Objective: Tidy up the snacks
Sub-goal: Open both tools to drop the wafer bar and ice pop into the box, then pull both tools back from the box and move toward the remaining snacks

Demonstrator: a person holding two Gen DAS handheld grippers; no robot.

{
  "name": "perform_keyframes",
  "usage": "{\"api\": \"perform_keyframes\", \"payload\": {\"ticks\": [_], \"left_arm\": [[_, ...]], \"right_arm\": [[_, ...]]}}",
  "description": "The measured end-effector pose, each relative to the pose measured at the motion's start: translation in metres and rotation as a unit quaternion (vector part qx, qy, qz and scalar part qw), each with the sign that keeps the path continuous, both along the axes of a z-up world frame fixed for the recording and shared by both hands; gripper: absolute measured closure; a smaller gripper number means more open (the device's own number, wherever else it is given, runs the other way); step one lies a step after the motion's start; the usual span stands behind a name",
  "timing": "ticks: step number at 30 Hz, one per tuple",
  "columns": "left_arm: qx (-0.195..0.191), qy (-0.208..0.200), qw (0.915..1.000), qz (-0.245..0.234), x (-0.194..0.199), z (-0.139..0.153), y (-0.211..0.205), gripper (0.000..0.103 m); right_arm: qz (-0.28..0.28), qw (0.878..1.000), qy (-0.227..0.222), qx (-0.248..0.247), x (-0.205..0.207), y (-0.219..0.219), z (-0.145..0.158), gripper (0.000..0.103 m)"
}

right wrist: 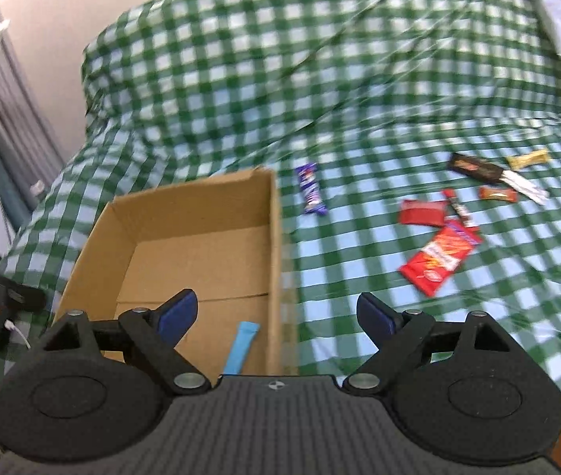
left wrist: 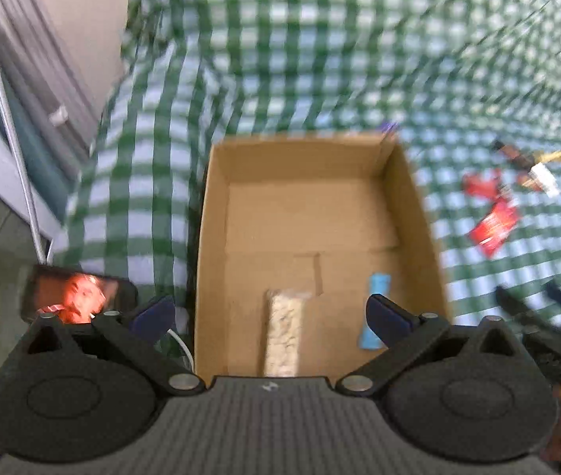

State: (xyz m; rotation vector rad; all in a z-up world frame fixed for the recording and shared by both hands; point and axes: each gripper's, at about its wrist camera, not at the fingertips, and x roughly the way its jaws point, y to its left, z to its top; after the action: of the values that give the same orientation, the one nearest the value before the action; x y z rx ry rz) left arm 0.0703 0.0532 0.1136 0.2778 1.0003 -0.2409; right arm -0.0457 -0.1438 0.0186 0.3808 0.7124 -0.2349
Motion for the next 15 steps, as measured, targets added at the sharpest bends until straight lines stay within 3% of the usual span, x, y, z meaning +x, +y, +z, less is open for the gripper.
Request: {"api": "perform_keyframes", "payload": {"ticks": [6, 9, 15], "left_arm": [[-0.039, -0.032, 0.9987, -0.008, -0.041, 0.110, -0.016, 0.000], [-0.070, -0.067, 0.9952, -0.015, -0.068, 0.156, -0.031, 0.000], [-0.047, -0.151, 0.9867, -0.037, -0.121, 0.210, -0.060, 0.000]], "right_arm": [[-0.013, 1.000, -0.024, -0.007, -0.035, -0.006, 0.024, 0.014], [-0.016, 0.999, -0.031, -0.004, -0.050, -0.008, 0.032, 0.014], [-0.019, 0.999, -0.044, -0.009, -0.077, -0.011, 0.044, 0.014]]}}
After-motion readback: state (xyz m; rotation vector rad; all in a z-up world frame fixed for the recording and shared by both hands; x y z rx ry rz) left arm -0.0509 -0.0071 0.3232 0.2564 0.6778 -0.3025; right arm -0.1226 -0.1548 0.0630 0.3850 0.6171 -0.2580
